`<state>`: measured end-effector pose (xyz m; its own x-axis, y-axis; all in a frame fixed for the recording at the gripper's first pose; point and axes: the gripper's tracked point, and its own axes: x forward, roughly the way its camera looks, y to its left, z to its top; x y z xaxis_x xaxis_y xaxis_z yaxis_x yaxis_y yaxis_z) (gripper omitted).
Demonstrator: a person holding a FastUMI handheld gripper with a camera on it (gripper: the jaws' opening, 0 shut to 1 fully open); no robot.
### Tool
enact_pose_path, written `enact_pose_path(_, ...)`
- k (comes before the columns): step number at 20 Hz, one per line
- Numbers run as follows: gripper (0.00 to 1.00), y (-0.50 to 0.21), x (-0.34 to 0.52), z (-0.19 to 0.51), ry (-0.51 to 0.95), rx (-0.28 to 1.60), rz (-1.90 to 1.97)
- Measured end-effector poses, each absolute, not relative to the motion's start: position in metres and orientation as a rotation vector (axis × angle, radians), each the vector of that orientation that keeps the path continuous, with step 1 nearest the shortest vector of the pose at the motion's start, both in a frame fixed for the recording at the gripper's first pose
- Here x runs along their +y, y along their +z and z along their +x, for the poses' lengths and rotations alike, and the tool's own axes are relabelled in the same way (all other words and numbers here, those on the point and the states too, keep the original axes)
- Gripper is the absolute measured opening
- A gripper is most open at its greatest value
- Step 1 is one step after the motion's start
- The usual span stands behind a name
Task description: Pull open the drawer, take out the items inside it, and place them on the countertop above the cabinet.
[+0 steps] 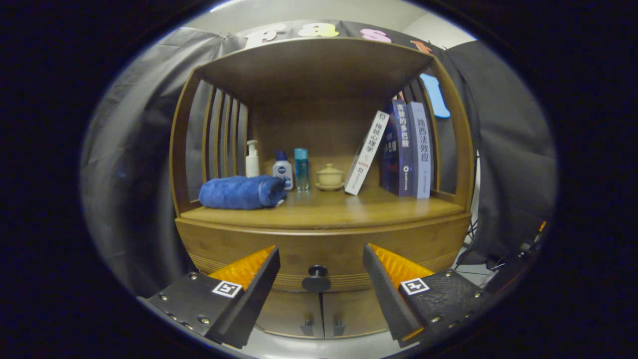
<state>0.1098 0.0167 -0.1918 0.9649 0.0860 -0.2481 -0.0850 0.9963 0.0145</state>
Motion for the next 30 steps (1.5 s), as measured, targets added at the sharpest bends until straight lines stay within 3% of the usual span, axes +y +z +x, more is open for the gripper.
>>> enact_pose_path(15, 1.0, -0.262, 0.022, 0.138, 0.09, 0.346, 0.058)
enact_pose_path(21, 0.41, -0.268, 0.027, 0.142, 0.091, 0.357, 0.029)
enact_pose_path(24, 0.41, -0.267, 0.026, 0.139, 0.09, 0.349, -0.022)
enact_pose_path(26, 0.3, -0.267, 0.025, 0.134, 0.087, 0.343, -0.065)
enact_pose_path(30, 0.3, -0.266, 0.024, 0.122, 0.109, 0.335, -0.023)
